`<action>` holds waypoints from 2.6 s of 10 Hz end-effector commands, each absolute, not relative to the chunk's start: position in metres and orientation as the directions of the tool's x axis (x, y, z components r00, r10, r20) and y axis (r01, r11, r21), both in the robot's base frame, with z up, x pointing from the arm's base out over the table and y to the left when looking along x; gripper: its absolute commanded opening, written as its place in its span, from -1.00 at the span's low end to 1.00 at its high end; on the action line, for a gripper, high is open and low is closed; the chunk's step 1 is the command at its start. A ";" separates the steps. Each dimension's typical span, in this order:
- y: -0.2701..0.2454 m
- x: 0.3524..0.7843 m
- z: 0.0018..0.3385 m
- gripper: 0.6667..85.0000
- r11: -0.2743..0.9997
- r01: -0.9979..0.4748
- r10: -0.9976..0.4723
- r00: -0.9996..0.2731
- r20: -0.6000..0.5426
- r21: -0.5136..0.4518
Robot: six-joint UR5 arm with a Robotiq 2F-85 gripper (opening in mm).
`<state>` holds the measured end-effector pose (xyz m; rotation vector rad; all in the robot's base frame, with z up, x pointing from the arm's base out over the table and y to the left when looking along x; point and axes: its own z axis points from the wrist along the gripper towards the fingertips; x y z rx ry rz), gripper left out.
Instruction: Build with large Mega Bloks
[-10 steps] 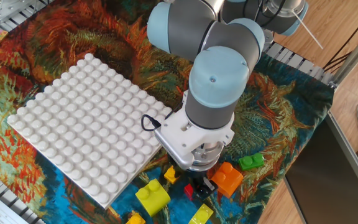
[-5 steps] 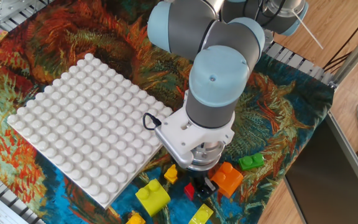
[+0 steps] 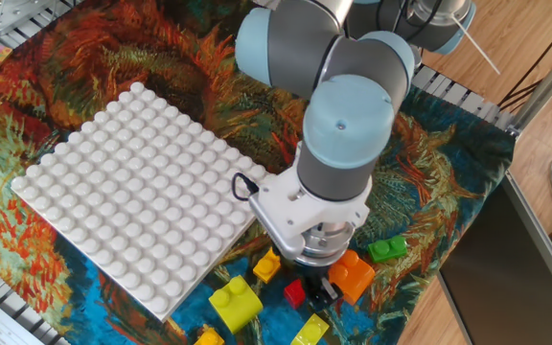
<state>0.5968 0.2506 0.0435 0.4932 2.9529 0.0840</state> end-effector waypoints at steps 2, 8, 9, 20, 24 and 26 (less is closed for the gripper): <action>0.257 0.596 0.041 0.15 0.934 0.345 0.355 -0.926 -0.132 0.091; 0.252 0.604 0.047 -0.98 0.955 0.282 0.294 -0.942 -0.164 0.092; 0.260 0.605 0.055 -0.98 0.957 0.259 0.279 -0.946 -0.165 0.129; 0.246 0.581 0.089 -0.98 0.996 0.004 0.017 -0.989 -0.144 0.087; 0.236 0.583 0.096 -0.98 0.998 -0.041 -0.032 -0.987 -0.159 0.056; 0.207 0.574 0.110 -0.98 0.995 -0.096 -0.091 -0.987 -0.129 0.030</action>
